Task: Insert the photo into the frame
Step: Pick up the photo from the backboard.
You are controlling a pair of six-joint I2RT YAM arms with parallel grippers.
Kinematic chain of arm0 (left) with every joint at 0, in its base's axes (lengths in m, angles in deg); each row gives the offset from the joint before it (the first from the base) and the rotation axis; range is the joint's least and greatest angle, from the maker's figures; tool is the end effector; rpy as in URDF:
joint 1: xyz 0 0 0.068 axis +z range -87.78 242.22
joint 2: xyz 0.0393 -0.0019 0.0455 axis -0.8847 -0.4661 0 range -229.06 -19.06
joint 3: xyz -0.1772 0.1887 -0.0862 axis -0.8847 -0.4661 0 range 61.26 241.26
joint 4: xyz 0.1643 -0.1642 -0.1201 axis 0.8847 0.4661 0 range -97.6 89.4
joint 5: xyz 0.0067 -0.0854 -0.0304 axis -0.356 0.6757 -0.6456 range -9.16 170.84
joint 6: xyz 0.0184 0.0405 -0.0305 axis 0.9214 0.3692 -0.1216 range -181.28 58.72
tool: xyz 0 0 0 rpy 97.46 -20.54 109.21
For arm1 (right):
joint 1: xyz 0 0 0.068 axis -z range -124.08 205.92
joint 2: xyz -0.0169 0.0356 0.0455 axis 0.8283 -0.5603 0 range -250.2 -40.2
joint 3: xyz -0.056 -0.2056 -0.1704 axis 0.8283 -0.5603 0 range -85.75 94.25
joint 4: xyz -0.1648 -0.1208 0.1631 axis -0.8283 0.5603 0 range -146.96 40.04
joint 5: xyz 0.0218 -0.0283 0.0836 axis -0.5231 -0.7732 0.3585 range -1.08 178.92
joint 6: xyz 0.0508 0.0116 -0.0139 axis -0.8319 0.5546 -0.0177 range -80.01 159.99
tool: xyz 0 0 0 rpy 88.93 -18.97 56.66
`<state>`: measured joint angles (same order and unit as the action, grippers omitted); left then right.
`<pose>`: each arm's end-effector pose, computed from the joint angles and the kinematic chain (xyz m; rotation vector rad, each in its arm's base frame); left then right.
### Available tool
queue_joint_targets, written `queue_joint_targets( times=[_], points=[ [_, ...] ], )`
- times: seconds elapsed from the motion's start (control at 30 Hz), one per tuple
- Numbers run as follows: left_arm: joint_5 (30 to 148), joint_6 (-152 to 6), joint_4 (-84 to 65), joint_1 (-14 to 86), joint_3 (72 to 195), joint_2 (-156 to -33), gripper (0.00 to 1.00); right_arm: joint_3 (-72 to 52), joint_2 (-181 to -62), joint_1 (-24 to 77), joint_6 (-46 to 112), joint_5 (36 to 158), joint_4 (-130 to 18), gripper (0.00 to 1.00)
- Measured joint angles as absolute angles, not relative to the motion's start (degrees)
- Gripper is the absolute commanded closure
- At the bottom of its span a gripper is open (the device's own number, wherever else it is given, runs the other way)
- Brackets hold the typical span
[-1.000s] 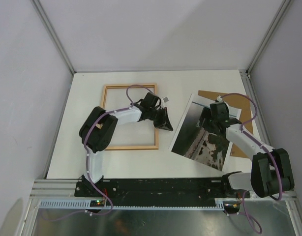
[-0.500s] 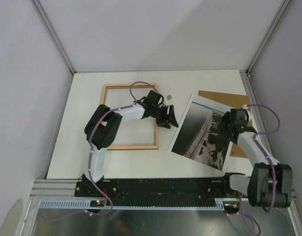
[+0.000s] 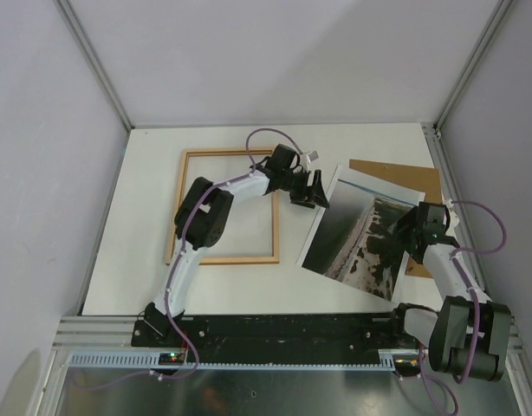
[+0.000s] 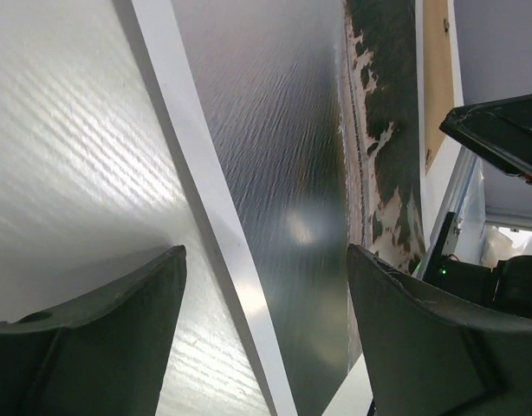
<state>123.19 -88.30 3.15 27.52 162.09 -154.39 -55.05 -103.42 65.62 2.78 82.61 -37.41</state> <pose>0.4092 -0.3125 0.1385 0.5652 2.4682 -1.3597 0.2035 -0.0387 0.1818 1.0269 2.2499 0.0697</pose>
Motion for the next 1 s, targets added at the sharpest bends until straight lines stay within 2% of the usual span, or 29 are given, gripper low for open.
queue_joint_targets(
  times=[0.27,0.63,0.8,1.0],
  points=[
    [128.1,-88.1,2.7,28.0,166.7,-158.3,0.20,-56.5,-102.1,67.4,2.0,81.1,-39.1,0.16],
    [130.5,-88.2,2.2,28.0,168.8,-160.2,0.20,-58.4,-106.4,70.4,1.0,84.9,-45.8,0.16],
    [130.8,-88.3,1.9,27.6,169.1,-160.5,0.25,-58.4,-107.7,70.6,1.0,86.4,-48.4,0.17],
    [130.1,-89.6,2.4,27.5,169.1,-160.5,0.38,-58.4,-108.4,70.8,1.0,87.2,-50.0,0.17]
  ],
)
